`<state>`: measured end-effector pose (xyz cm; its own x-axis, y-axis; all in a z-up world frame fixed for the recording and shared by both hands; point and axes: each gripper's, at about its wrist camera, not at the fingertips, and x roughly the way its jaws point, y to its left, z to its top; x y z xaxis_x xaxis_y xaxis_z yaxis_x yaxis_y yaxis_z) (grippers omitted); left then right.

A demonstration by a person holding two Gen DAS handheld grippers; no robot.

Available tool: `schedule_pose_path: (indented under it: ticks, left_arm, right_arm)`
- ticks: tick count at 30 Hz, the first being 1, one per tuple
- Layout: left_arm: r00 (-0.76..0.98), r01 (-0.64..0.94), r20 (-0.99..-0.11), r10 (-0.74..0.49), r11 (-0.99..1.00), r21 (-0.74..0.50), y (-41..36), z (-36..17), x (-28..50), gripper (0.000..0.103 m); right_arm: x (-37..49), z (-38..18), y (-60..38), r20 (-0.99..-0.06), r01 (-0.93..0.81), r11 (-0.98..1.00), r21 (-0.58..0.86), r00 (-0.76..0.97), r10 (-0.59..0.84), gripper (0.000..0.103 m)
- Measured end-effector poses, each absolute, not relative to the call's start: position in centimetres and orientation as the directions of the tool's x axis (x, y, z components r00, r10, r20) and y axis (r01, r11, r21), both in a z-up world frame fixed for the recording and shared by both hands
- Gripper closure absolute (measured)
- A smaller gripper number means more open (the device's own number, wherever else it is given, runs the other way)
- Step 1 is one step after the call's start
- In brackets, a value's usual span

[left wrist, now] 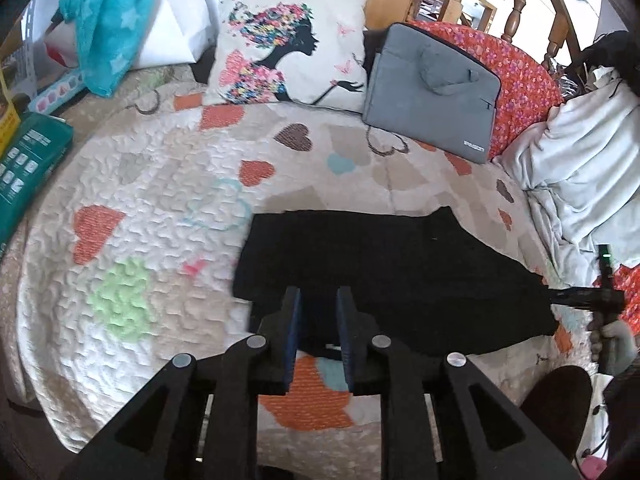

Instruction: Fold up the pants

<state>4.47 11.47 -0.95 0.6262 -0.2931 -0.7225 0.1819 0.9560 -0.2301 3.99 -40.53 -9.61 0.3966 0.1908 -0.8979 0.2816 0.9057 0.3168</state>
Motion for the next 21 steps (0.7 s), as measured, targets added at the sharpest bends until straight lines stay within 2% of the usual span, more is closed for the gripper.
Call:
schedule_pose_path:
  ticks: [1, 2, 3, 9, 14, 15, 17, 19, 21]
  left_arm:
    - [0.621, 0.184, -0.724, -0.299, 0.954, -0.236, 11.2, -1.1, 4.6, 0.085]
    - [0.616, 0.183, -0.727, -0.303, 0.953, -0.242, 10.5, -1.4, 4.8, 0.085]
    - [0.612, 0.185, -0.73, -0.305, 0.952, -0.242, 10.2, -1.5, 4.8, 0.085]
    - [0.6, 0.201, -0.741, -0.301, 0.953, -0.225, 7.6, -2.3, 5.6, 0.081]
    - [0.587, 0.175, -0.76, -0.279, 0.96, -0.218, 6.9, -3.7, 6.7, 0.078]
    - [0.581, 0.165, -0.766, -0.276, 0.961, -0.221, 7.0, -4.1, 6.9, 0.077]
    - [0.572, 0.147, -0.774, -0.271, 0.962, -0.228, 7.4, -4.7, 7.4, 0.075]
    - [0.574, 0.118, -0.777, -0.258, 0.965, -0.234, 8.2, -5.1, 7.9, 0.073]
    - [0.583, 0.082, -0.771, -0.255, 0.963, -0.256, 9.4, -5.3, 8.5, 0.069]
  right_arm:
    - [4.8, -10.4, -40.0, -0.909, 0.275, 0.913, 0.3, 0.372, 0.187, 0.053]
    - [5.3, -10.9, -39.7, -0.915, 0.264, 0.92, 0.29, 0.357, 0.186, 0.066]
    - [5.7, -11.2, -39.3, -0.923, 0.25, 0.93, 0.269, 0.345, 0.174, 0.088]
    - [5.9, -8.4, -40.9, -0.904, 0.262, 0.941, 0.213, 0.417, 0.089, 0.093]
    - [6.4, -9.6, -41.3, -0.926, 0.277, 0.953, 0.12, 0.377, 0.007, 0.093]
    - [6.5, -10.3, -40.9, -0.935, 0.27, 0.958, 0.097, 0.354, -0.005, 0.092]
    - [6.3, -10.9, -40.8, -0.939, 0.271, 0.961, 0.052, 0.342, -0.045, 0.083]
    - [6.1, -10.8, -41.8, -0.94, 0.312, 0.95, 0.021, 0.33, -0.088, 0.05]
    - [5.9, -10.4, -43.2, -0.942, 0.352, 0.934, 0.055, 0.328, -0.068, 0.045]
